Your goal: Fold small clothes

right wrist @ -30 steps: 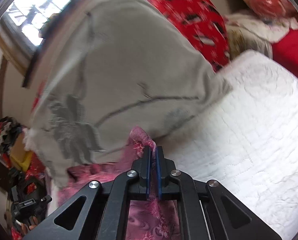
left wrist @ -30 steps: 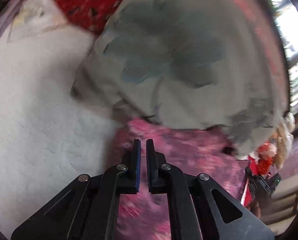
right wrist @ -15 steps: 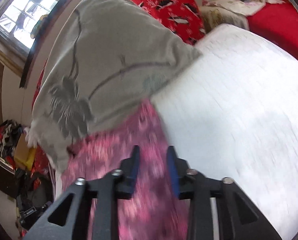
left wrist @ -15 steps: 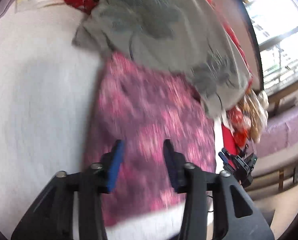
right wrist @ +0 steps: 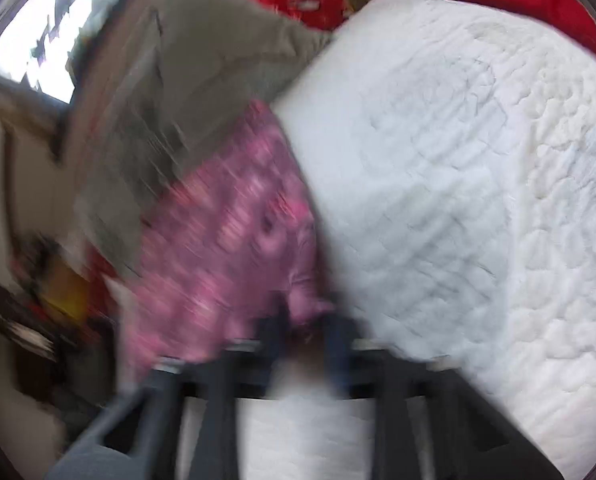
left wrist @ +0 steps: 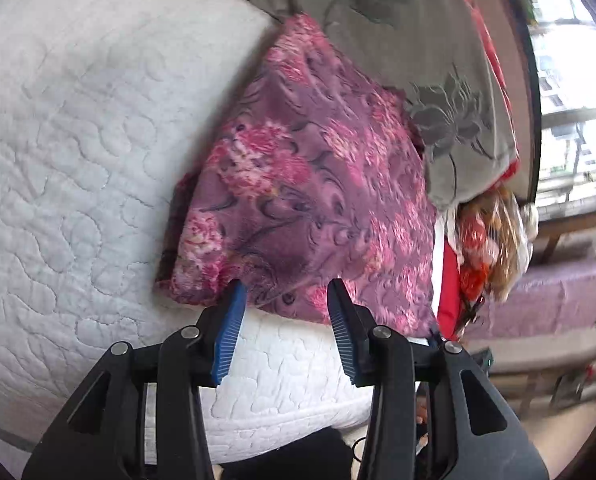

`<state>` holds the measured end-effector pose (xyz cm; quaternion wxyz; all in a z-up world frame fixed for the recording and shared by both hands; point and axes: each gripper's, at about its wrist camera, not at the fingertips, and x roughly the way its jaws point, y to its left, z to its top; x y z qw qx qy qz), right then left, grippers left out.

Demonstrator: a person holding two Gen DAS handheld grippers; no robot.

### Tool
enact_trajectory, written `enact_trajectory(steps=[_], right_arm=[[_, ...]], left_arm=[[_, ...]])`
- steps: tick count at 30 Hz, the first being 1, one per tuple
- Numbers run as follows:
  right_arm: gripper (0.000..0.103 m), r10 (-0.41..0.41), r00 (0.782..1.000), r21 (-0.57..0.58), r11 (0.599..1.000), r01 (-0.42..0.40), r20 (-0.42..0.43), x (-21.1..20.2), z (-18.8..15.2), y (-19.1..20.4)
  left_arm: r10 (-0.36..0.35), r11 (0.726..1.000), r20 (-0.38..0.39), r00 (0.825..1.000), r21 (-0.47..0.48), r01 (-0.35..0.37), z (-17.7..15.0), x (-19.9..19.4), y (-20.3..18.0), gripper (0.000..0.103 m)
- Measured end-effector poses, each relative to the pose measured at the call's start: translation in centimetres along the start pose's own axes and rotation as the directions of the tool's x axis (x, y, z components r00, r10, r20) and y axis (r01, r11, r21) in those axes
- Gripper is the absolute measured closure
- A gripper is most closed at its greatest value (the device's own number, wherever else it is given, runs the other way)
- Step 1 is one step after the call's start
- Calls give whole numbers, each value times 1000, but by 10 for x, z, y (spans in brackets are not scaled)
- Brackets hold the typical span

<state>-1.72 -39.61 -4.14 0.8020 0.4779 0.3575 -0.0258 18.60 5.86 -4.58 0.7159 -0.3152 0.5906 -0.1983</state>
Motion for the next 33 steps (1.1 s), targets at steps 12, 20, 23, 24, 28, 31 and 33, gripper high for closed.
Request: enact_trajectory(steps=[12,20,23,24,28,31,33], right_arm=[[88,-274,962,-100,956,274,16,-8,-3,16],[79,-190,974,-311,925,220,123,-22,5,89],[79,-205,972,-394,889,233,111,4,6,110],[79,-208,972,-417,878,235,109,15,6,116],[69,-239,966,-461,850,257,97,63,6,111],[65,-320,946,-504,810,299,47,98,-4,85],[65,-318,943,-546,776,316,94,93,-7,94]], left_arm=[[62,998,52,997,0,-63,-19,-28,2,63],[126,969,185,975,189,-161,-3,-35,-66,51],[188,948,208,960,216,-233,12,-7,-77,51],[208,945,200,957,211,-249,17,6,-77,51],[346,904,173,922,201,-377,33,60,-53,51],[306,906,201,931,238,-349,29,57,-51,47],[273,912,199,941,259,-319,28,46,-61,48]])
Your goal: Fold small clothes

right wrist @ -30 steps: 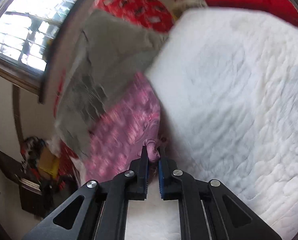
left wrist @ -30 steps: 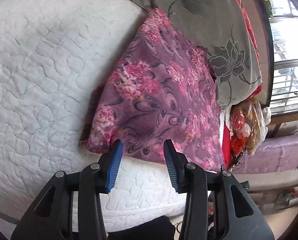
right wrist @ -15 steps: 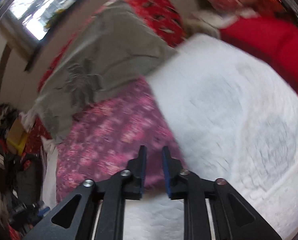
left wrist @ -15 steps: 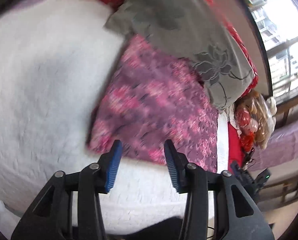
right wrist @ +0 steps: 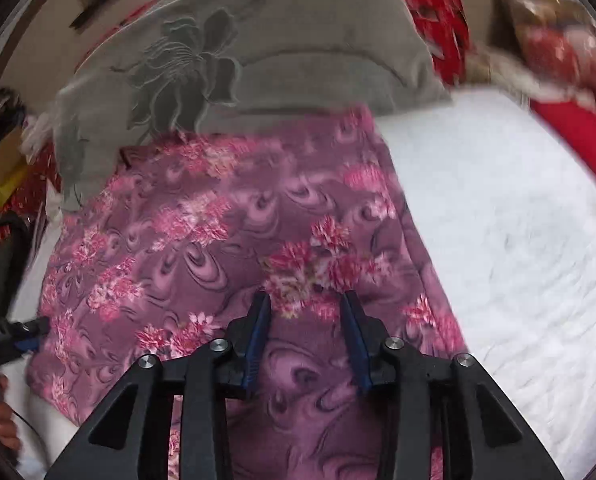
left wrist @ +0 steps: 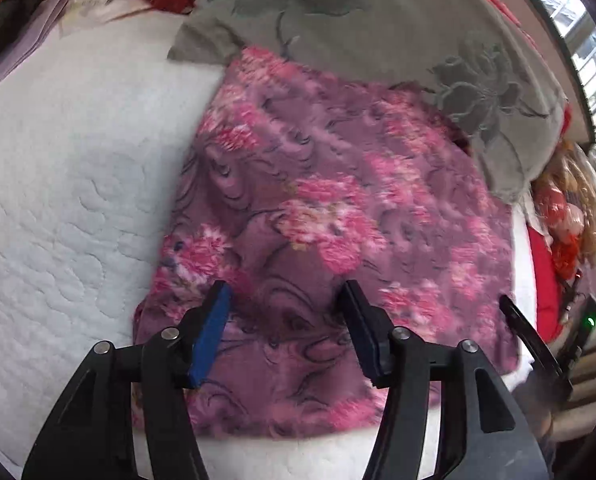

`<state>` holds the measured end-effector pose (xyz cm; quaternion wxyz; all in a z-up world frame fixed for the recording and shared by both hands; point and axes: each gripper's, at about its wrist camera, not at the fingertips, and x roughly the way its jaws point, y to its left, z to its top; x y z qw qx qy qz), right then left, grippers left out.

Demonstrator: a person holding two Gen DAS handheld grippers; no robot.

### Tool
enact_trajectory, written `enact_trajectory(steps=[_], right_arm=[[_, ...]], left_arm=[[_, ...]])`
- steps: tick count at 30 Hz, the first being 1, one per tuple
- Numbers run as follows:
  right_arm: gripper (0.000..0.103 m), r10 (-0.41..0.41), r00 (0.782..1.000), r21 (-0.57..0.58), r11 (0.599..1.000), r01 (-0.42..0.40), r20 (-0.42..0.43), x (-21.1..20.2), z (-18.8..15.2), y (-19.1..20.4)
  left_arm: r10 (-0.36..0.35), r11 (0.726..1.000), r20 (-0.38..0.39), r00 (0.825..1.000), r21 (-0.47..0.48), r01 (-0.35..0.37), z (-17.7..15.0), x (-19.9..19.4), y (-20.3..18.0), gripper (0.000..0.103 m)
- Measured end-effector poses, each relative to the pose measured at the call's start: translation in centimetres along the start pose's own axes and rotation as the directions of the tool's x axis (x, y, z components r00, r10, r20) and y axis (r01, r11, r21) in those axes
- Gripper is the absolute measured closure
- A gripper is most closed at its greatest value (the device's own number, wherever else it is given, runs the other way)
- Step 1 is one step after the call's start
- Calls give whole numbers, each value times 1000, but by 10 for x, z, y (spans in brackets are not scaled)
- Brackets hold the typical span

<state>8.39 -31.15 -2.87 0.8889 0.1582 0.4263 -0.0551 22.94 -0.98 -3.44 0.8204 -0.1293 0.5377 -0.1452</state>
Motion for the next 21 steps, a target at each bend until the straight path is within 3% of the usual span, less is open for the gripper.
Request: enact_trajectory(steps=[1,3,5,7,10,11,12,13,15,21], right_arm=[[64,-4,1000,-8,1000,4,-8,-1,5,3],[65,31,997,2,1000,-31,67,-10,18,5],[63,37,992,29,999,-40,118,-15,35,7],[64,52,987,66,996,-62,151,-12,55,8],[58,-26,988,92,996,12,151,7,71,6],[51,-42,992,101,994,30,121,18,70,3],[50,-61,997,107,993,56,38,38,66,-3],[50,-70,997,102,992,73,-31,55,61,-6],[48,-71,995,72,995,66,67,49,53,-2],[48,-76,996,80,994,72,40,40,65,-1]], left_arm=[[-57,998,44,997,5,57,6,-12,-7,48],[-79,996,109,991,43,75,20,-26,-24,46],[-62,995,153,986,92,48,36,-27,-41,37],[37,991,175,984,117,-58,51,-10,-50,30],[127,984,74,989,113,-134,63,37,-45,30],[150,983,35,988,104,-153,62,49,-38,30],[171,980,4,985,102,-171,60,63,-32,30],[182,975,31,983,122,-185,57,66,-32,28],[209,961,73,975,170,-219,51,63,-38,26],[203,963,56,978,168,-210,54,63,-34,25]])
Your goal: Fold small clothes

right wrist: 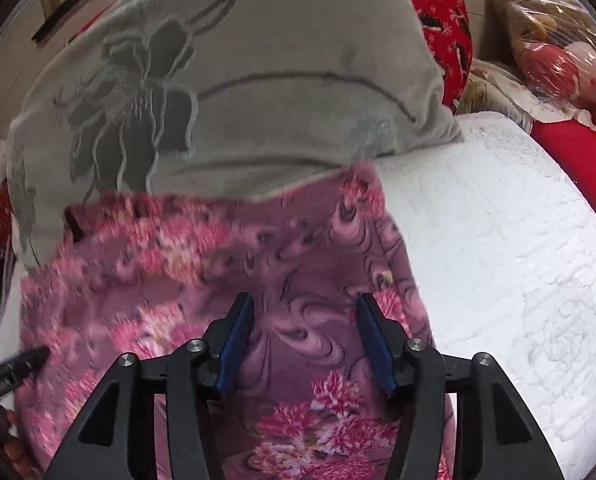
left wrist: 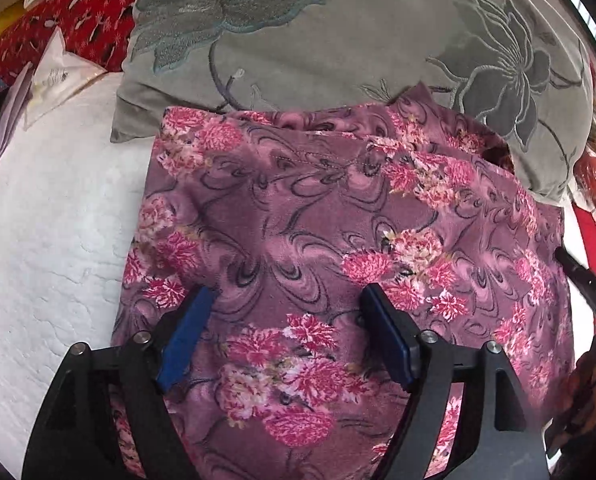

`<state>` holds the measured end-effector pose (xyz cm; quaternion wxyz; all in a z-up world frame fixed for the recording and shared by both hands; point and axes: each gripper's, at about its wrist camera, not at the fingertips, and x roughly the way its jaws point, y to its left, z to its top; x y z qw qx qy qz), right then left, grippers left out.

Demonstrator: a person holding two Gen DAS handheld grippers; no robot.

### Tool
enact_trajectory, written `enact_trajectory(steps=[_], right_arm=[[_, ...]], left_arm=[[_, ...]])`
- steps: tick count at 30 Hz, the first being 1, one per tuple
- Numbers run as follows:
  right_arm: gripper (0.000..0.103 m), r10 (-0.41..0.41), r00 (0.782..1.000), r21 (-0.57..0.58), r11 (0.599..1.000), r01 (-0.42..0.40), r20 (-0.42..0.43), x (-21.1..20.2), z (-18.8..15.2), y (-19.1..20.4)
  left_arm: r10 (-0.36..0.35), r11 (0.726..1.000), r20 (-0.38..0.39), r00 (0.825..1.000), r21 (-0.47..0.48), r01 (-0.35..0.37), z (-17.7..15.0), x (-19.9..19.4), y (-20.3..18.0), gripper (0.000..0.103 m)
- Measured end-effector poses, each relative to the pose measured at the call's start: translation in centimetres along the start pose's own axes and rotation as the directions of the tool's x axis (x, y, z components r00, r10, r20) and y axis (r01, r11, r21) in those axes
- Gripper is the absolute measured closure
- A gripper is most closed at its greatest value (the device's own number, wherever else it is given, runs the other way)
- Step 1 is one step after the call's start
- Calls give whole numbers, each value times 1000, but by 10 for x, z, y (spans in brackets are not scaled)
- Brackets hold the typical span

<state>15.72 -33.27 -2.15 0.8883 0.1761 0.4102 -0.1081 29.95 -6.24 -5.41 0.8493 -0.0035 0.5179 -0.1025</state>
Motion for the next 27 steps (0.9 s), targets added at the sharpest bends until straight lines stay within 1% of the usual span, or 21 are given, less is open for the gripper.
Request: enact_trajectory(steps=[3,4,5,6,7,8,9,10,11,12,14,16,18,19,20,21,22,24,25,26,27], right_arm=[[48,2,997,3,1000,-2,81,-11,12,0],[48,-3,996,2,1000,3,88,-11,14,0],[48,-6,997,4,1000,6,80,-6,15,0],[47,-13,999,1,1000,13,50,2,15,-1],[47,-28,1000,-8,1000,28,8,12,15,0],[44,-55,997,-21,998,53,-63,27,13,-2],[44,-45,998,-20,999,44,-52,28,12,-4],[44,-31,999,-7,999,31,-27,22,14,-6],[44,-23,999,10,1000,23,-28,19,17,-8],[44,-5,1000,39,999,5,-20,15,20,-11],[44,12,999,105,994,-15,31,4,25,-24],[44,3,1000,142,990,-5,14,10,32,-37],[43,5,1000,179,984,1,-30,21,34,-46],[52,15,999,186,982,-6,-46,27,36,-49],[84,48,998,178,983,-39,-49,29,37,-48],[97,88,996,153,985,-82,-33,28,41,-44],[97,91,996,137,987,-88,-15,25,44,-42],[98,125,990,151,980,-133,57,17,49,-45],[101,120,990,174,976,-132,75,16,50,-49],[101,92,994,188,977,-102,64,20,50,-51],[101,45,999,202,978,-45,7,32,49,-56]], left_arm=[[8,1000,-3,1000,6,-8,3,6,-3,25],[10,1000,-3,1000,7,-10,5,7,-2,25],[11,1000,-5,1000,5,-11,7,7,-3,25],[10,1000,-8,1000,1,-10,11,10,-6,25],[8,1000,-15,1000,-1,-8,12,10,-6,25],[2,1000,-27,1000,1,-2,15,9,-5,25],[-9,1000,-28,1000,2,9,17,5,-5,25],[-26,1000,-11,1000,-1,26,23,0,-2,25],[-35,999,13,999,-4,35,29,-5,0,25],[-39,999,36,999,-5,39,37,-10,4,25],[-46,999,53,998,-11,46,51,-14,10,25],[-58,998,54,997,-33,60,64,-11,18,25],[-62,997,39,997,-44,64,74,-5,21,25],[-58,997,26,998,-46,59,80,1,21,25],[-53,997,17,998,-47,54,84,6,21,25],[-47,998,12,999,-51,47,82,9,23,25],[-38,998,-2,999,-59,38,84,17,23,25],[-24,997,-44,999,-72,21,85,36,25,25],[-1,997,-79,997,-75,-5,85,50,26,25],[18,998,-82,996,-64,-23,85,55,25,25],[44,998,-62,997,-35,-46,86,53,20,24]])
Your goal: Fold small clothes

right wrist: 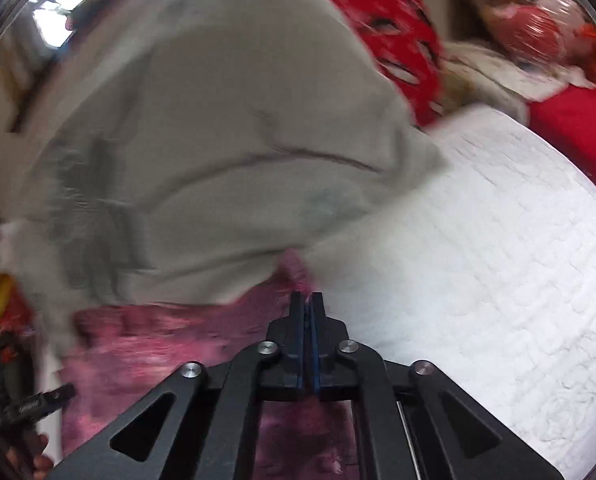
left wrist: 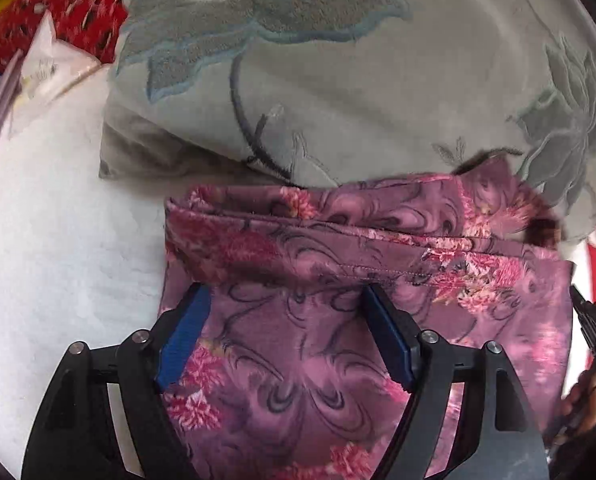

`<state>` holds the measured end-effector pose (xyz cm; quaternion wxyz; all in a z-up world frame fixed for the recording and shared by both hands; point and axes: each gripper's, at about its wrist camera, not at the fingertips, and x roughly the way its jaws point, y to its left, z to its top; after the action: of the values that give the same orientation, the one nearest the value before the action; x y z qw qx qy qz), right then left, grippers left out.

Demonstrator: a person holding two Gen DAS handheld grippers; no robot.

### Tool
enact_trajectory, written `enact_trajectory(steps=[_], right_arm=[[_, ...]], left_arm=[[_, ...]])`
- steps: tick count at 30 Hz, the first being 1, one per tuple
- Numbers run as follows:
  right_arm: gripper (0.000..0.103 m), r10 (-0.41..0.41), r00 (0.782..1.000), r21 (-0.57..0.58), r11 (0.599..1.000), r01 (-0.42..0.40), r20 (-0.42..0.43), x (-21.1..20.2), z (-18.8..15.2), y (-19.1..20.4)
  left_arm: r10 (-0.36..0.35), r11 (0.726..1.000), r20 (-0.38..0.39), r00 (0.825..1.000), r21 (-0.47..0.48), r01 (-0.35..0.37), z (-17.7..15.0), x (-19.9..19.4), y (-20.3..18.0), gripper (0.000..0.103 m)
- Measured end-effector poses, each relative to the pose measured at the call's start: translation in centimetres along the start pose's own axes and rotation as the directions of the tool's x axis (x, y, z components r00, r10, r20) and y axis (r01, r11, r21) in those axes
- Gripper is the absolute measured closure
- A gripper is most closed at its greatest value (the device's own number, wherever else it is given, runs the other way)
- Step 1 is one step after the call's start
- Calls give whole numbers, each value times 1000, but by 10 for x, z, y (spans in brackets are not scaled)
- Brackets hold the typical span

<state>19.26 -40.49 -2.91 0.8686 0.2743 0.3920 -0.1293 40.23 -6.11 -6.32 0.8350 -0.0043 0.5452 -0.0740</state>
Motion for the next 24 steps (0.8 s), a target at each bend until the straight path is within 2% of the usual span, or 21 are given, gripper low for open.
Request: enact_trajectory(steps=[1,2,3,4,7,9,10,11,13,14,16,18,19,20,22,24], right_arm=[[102,-35,995,18,999,37,-89,16,-2,-7],[103,-18,996,38,999,21,-85,16,-2,-11],[94,-25,999,48,998,27,-41,2,0,-12],[92,-32,999,37,999,33,-17,-7,0,-10],[92,104,994,-37,994,-103,29,-40,-10,1],[84,153,988,-89,985,-151,12,-50,-26,6],[75,161,987,-118,980,-162,-16,-50,-38,13],[67,146,988,-146,978,-151,-43,-45,-46,16],[68,77,990,-194,976,-99,-121,-32,-67,23],[67,67,995,-219,972,-80,-69,-40,-72,25],[65,35,995,-229,972,-55,-92,-51,-73,33],[66,84,993,-252,962,-102,-82,-66,-73,35],[63,106,992,-284,951,-122,-71,-76,-77,38],[56,111,992,-323,938,-127,-66,-84,-84,40],[50,96,992,-365,923,-118,-77,-85,-95,39],[51,58,989,-380,919,-107,-138,-74,-112,32]], left_arm=[[16,1000,-2,1000,22,-16,1,-3,-4,24],[9,999,-22,1000,40,-8,1,-7,-6,25],[-16,999,-30,999,41,17,-1,-13,-7,25],[-59,998,-26,998,37,60,-5,-24,-5,25],[-133,991,42,990,39,131,-25,-59,0,25],[-149,988,64,987,42,147,-44,-71,0,24],[-139,989,49,989,46,137,-53,-69,-1,24],[-129,991,25,991,46,128,-61,-65,-4,24],[-98,995,-73,992,26,100,-73,-47,-6,24],[-98,995,-68,993,20,100,-76,-53,-9,24],[-101,995,-42,994,13,102,-82,-72,-7,24],[-128,992,-15,992,-17,127,-91,-90,-2,24],[-138,990,-3,990,-37,138,-97,-98,1,24],[-140,989,-1,990,-54,139,-102,-100,3,24],[-123,990,-41,992,-74,119,-113,-92,3,24],[-85,994,-110,990,-82,76,-124,-73,7,21]])
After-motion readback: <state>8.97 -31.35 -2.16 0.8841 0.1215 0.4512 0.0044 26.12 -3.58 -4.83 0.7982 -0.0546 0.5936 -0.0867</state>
